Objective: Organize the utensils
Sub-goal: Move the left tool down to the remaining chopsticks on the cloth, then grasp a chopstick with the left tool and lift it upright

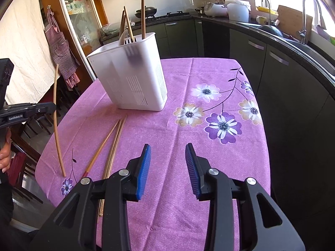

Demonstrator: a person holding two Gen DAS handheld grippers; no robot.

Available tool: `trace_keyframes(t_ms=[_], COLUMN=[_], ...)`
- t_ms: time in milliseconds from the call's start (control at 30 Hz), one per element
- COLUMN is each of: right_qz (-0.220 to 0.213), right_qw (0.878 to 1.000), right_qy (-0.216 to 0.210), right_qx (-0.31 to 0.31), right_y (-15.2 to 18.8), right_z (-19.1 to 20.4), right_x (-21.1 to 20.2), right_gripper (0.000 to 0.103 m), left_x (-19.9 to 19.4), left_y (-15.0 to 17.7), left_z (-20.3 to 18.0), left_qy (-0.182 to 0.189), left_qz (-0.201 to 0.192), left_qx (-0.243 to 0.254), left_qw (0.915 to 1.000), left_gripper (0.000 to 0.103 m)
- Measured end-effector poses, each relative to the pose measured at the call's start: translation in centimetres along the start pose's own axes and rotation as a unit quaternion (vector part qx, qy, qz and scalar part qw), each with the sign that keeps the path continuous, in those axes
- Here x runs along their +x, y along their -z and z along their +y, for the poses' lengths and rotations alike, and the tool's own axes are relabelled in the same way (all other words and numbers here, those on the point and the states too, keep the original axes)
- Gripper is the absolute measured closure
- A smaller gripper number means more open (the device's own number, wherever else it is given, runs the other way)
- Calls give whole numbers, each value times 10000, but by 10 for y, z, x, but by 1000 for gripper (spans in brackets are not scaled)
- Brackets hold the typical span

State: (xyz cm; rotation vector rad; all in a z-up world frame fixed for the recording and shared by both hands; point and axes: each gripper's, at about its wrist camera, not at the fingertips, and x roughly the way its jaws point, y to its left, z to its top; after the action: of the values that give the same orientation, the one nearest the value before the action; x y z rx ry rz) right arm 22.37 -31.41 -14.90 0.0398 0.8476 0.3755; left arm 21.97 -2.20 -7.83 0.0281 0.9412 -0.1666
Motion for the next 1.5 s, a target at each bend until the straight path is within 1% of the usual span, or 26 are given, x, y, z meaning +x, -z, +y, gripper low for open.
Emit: trace_keyframes(t_ms=[133, 267, 433, 533, 600, 700, 800, 900, 933, 1033, 1100, 1267, 1333, 1500], right_qz=[67, 225, 556, 717, 717, 695, 714, 726, 727, 717, 720, 733, 734, 766], right_qw=[10000, 9996, 9977, 9963, 9962, 9960, 9958, 9959, 9960, 9964, 9965, 9966, 9966, 9963], right_qy=[4, -7, -94, -126, -173, -208, -187, -149, -135, -112, -98, -102, -124, -159], right_qx=[-70, -180, -372, -466, -471, -524, -548, -514, -494, -438, -404, -355, -346, -347], right_y=[-2, -7, -15, -20, -23, -24, -23, -21, -20, -17, -16, -15, -15, -13], right_z=[5, 13, 29, 40, 45, 50, 50, 44, 42, 36, 32, 28, 28, 29], right_x=[5, 17, 46, 65, 69, 68, 67, 64, 62, 57, 55, 55, 55, 57], right_gripper=[68, 68, 68, 68, 68, 68, 68, 68, 68, 68, 68, 68, 68, 67], left_x=[-18, -30, -36, -34, -29, -9, 22, 61, 76, 113, 130, 158, 165, 174], left_y=[6, 12, 19, 19, 18, 13, 5, -6, -10, -20, -26, -33, -34, -36], left_z=[3, 1, 0, -1, 0, 6, 8, 13, 16, 22, 28, 34, 37, 37], left_qy=[-14, -64, -34, -12, 12, 72, 67, 107, 53, -184, -281, -421, -499, -518], left_qz=[-185, -350, -409, -373, -262, 46, 354, 779, 936, 1227, 1360, 1621, 1688, 1781], left_qx=[30, 96, 157, 187, 189, 87, 40, -3, -23, 7, -31, -27, -52, 17], left_qw=[9998, 9993, 9990, 9991, 9995, 9999, 9993, 9969, 9956, 9923, 9903, 9859, 9844, 9826], left_gripper=[96, 97, 97, 98, 98, 98, 97, 96, 96, 96, 96, 96, 96, 95])
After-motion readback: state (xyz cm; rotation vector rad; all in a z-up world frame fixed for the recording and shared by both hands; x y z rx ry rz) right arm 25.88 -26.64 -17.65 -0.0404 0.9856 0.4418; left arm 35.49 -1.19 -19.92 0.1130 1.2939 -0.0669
